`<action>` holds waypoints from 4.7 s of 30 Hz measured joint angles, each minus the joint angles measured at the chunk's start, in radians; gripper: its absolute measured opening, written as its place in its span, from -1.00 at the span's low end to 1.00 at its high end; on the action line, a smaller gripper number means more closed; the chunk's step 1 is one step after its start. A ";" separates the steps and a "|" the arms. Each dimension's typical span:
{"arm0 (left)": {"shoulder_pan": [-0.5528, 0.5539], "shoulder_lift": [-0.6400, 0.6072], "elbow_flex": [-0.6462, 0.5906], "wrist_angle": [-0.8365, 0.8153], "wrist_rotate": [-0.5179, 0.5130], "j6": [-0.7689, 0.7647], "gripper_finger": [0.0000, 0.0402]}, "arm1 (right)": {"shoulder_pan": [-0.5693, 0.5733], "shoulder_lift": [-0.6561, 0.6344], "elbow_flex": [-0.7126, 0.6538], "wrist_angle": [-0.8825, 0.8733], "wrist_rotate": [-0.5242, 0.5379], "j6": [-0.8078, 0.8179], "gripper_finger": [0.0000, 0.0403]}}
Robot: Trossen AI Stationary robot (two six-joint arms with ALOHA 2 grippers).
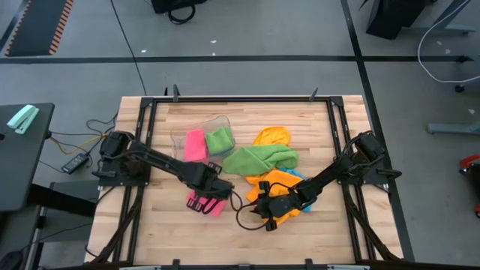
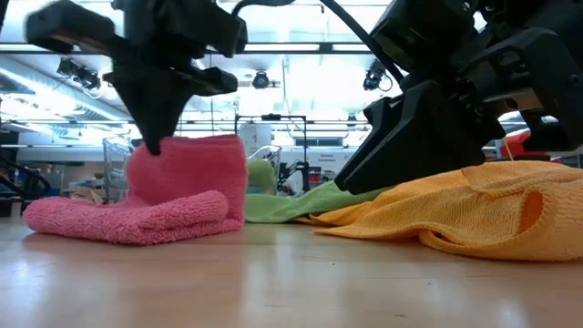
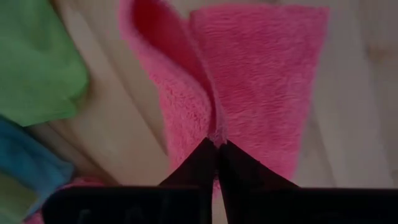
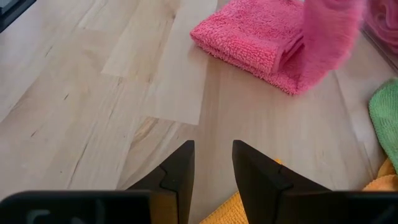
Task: Fold microfiber towels
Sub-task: Fold the pink microfiber towel, then put the pink microfiber towel into the transparent bin
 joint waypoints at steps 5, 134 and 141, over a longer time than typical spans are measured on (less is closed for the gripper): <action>-0.039 0.001 0.000 0.003 0.001 -0.045 -0.95 | 0.000 0.000 0.000 0.000 0.000 0.008 -0.42; -0.159 -0.150 -0.012 0.054 -0.079 -0.452 -0.94 | 0.032 -0.001 0.018 0.101 0.052 0.008 -0.51; -0.067 -0.206 -0.011 0.050 -0.025 -0.347 -0.94 | 0.068 -0.001 0.018 0.083 0.052 0.062 -0.51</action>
